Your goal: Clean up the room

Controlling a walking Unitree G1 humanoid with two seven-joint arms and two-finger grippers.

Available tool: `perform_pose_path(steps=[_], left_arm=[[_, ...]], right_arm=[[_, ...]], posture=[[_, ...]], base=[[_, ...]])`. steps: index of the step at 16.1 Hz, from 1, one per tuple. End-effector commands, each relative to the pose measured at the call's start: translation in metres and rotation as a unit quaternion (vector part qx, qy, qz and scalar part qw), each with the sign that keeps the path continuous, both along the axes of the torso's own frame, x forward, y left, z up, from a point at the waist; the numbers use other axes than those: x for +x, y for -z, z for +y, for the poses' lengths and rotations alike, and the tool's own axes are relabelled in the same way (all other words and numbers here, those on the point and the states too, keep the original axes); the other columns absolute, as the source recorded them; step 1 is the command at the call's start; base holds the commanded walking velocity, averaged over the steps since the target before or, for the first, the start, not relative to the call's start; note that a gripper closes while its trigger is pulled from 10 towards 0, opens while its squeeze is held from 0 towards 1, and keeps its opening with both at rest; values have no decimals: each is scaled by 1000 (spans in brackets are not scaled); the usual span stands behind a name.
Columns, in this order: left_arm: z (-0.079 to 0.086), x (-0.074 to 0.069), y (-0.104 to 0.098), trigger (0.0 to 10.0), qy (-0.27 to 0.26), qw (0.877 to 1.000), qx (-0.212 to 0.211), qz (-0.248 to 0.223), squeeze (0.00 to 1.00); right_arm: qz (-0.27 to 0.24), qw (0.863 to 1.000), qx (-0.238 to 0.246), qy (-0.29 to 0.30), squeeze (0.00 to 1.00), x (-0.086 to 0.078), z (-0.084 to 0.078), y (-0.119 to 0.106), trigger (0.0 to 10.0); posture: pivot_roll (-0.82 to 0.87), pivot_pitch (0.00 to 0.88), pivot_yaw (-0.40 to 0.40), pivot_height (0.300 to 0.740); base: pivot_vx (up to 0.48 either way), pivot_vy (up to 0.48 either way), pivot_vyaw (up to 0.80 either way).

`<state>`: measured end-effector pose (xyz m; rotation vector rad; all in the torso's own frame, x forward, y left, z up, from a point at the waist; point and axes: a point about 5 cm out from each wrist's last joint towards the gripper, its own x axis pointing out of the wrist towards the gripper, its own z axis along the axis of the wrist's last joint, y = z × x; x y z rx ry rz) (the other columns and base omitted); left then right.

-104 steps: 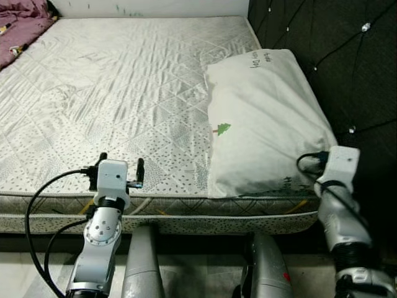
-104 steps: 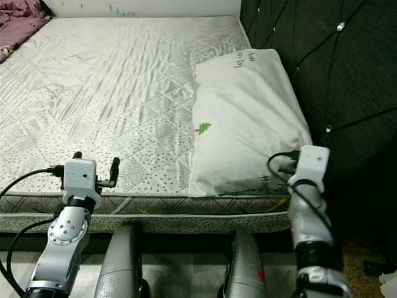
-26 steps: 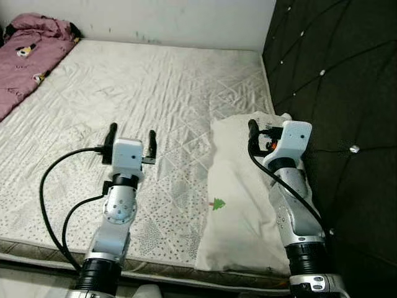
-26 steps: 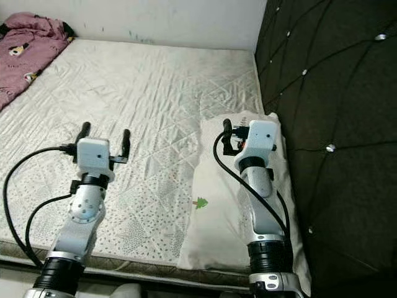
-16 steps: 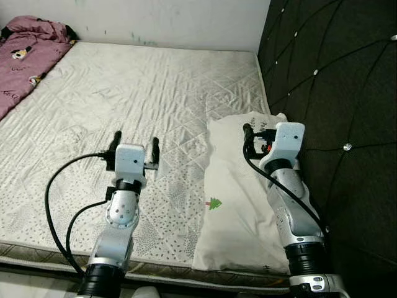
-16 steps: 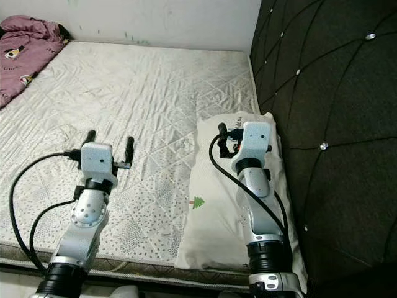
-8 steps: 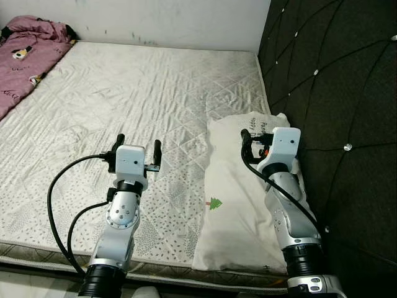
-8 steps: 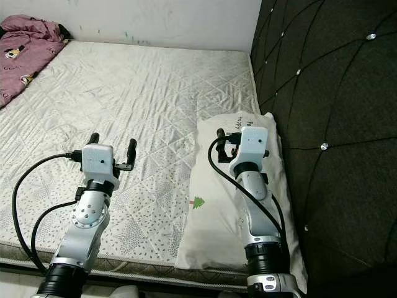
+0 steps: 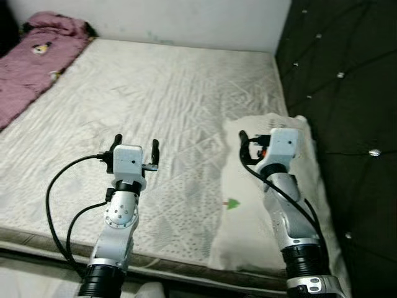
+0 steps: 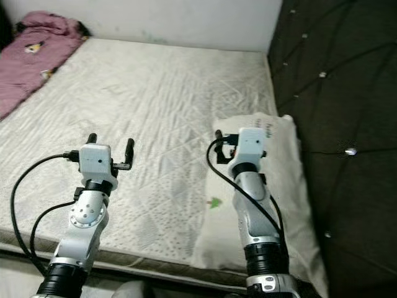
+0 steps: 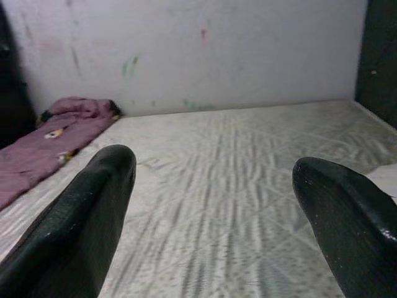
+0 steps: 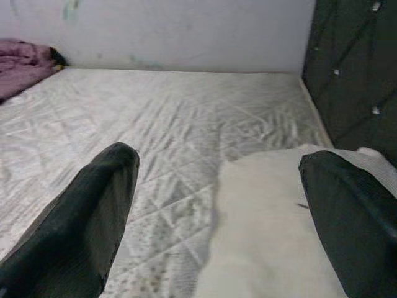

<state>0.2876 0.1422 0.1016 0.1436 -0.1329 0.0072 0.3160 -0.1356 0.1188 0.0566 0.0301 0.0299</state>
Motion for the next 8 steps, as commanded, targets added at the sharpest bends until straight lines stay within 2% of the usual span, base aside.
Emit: perform_pose_path(steps=[1, 8], left_arm=[[0, 1, -2, 10000, 0, 1000, -1, 0, 0], [0, 2, -3, 10000, 3, 1000, 1, -1, 0]], right_arm=[[10, 1000, -2, 1, 0, 0, -2, 4, 10000], [10, 1000, -5, -2, 0, 1, -1, 4, 10000]], posture=[[50, 0, 10, 740], [51, 0, 10, 740]], base=[[0, 435, 0], [0, 460, 0]])
